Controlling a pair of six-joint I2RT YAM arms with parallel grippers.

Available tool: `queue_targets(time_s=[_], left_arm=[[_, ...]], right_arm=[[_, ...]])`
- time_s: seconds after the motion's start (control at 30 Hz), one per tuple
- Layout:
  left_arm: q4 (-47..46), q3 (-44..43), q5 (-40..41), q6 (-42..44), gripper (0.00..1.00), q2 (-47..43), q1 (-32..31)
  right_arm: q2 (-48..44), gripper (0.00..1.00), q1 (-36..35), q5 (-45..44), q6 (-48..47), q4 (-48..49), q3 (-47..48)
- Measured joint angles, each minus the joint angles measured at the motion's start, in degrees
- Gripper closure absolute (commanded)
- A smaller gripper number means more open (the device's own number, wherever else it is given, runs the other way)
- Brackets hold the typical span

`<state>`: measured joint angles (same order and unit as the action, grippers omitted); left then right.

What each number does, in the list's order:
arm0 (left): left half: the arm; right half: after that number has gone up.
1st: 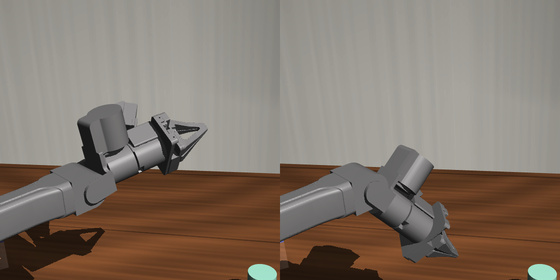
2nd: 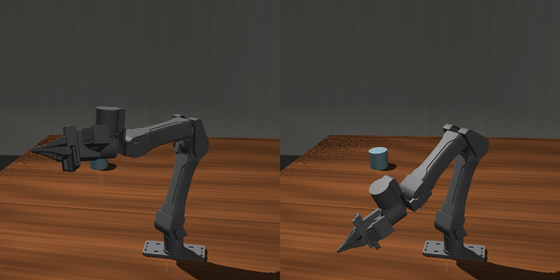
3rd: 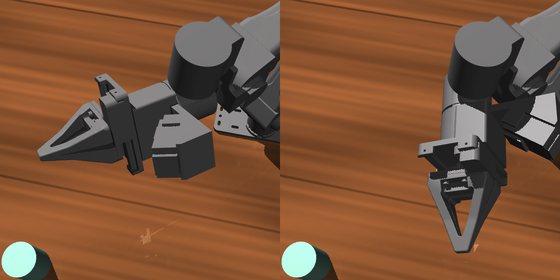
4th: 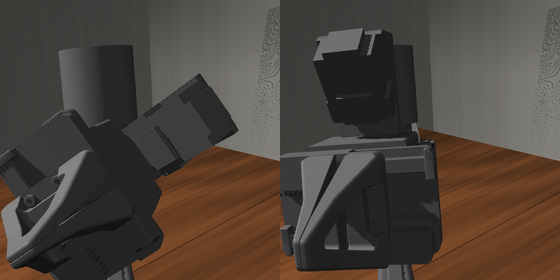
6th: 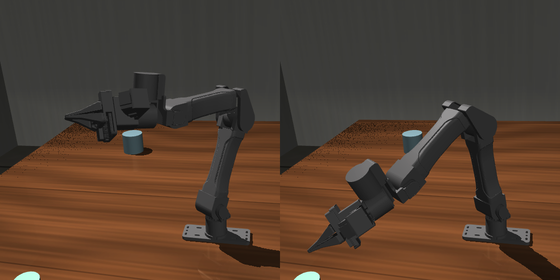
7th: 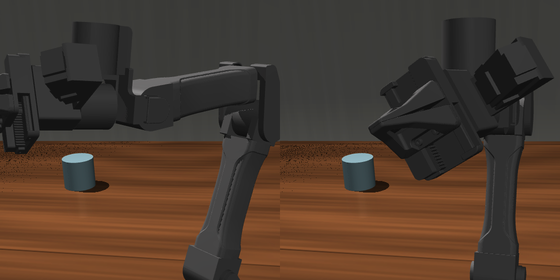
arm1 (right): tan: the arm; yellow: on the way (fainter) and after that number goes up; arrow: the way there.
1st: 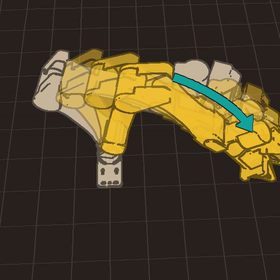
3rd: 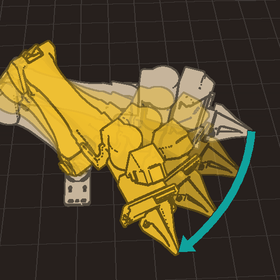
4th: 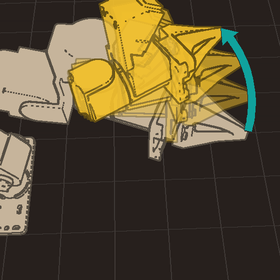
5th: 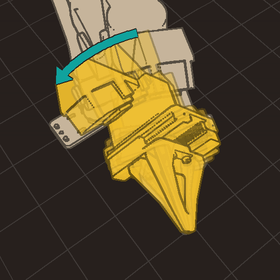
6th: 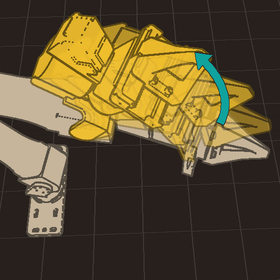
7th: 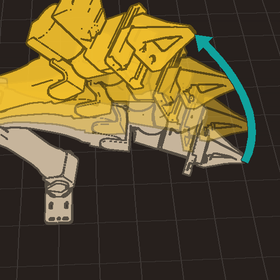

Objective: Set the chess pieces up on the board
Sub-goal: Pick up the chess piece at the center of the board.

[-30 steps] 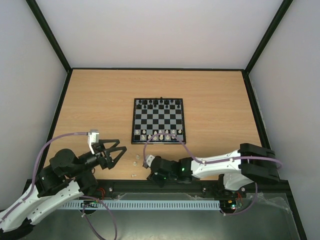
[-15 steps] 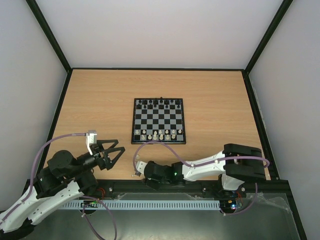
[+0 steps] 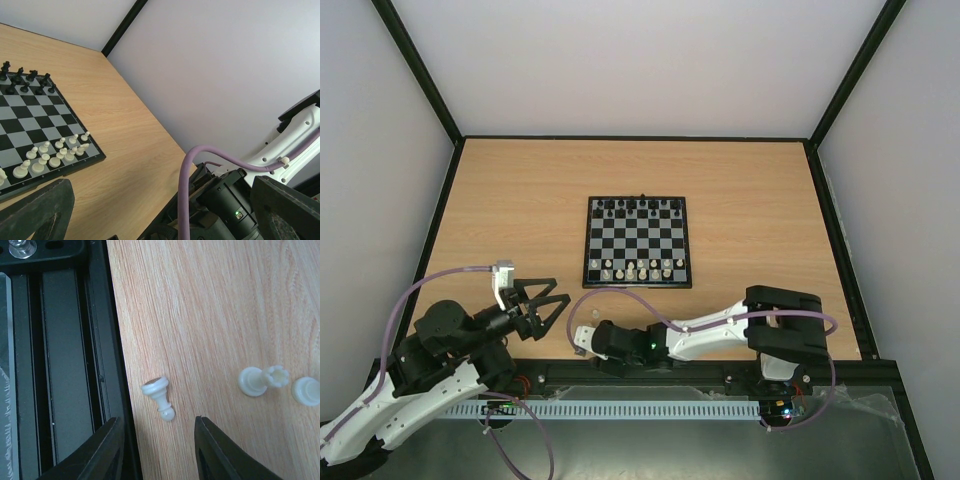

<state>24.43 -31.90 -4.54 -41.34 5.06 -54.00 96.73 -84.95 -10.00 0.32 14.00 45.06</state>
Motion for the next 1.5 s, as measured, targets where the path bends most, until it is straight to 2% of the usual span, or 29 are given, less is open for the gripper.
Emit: queue_targets(time_s=[0.47, 1.1, 1.5], left_arm=[[-0.2, 0.0, 0.0, 0.5, 0.0, -0.1, 0.0], [-1.0, 0.0, -0.1, 1.1, 0.0, 0.0, 0.0], [-0.9, 0.0, -0.1, 1.3, 0.01, 0.0, 0.0]], right_arm=[[0.5, 0.64, 3.2, 2.8, -1.8, 0.0, 0.2], [3.6, 0.69, 3.3, 5.9, -1.9, 0.5, 1.8], [5.5, 0.85, 3.3, 7.0, -2.4, 0.5, 3.8]])
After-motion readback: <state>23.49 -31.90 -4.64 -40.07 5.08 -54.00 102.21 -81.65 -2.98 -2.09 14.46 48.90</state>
